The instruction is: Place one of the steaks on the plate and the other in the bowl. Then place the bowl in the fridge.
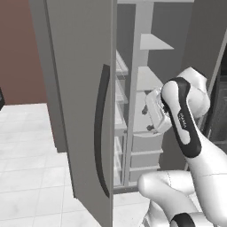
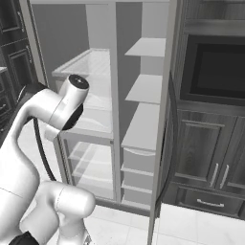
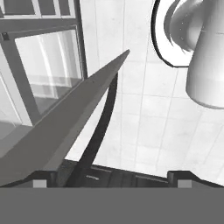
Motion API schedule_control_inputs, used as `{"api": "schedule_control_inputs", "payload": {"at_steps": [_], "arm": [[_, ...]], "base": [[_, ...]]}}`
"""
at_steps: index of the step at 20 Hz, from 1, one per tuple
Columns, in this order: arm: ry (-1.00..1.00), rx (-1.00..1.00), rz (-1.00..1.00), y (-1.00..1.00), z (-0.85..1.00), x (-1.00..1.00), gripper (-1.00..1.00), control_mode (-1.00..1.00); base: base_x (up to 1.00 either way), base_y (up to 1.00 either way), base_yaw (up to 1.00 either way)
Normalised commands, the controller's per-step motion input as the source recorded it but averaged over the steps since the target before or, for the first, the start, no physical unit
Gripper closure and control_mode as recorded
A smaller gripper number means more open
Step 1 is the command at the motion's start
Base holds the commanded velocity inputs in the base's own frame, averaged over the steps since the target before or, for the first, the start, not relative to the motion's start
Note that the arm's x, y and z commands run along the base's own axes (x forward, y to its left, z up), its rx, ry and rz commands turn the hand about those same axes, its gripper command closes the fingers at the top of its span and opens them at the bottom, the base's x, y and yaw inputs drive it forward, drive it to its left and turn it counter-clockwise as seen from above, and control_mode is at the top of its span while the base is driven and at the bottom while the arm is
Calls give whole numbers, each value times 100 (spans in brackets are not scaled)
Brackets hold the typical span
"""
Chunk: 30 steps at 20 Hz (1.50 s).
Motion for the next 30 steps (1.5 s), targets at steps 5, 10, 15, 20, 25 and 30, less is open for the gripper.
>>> {"api": "schedule_control_inputs", "payload": {"at_steps": [5, 10, 15, 20, 25, 30], "arm": [[14, 12, 16, 40, -2, 58, -100, -100], [9, 1, 22, 56, -10, 17, -100, -100], [1, 0, 18, 34, -9, 0, -100, -100], [0, 1, 7, -5, -10, 0, -100, -100], [0, 12, -7, -53, -3, -2, -100, -100], [0, 6, -3, 9, -6, 44, -100, -100]], "base": [[0, 0, 0], [0, 0, 0], [0, 0, 0], [0, 0, 0], [0, 0, 0], [0, 0, 0]]}}
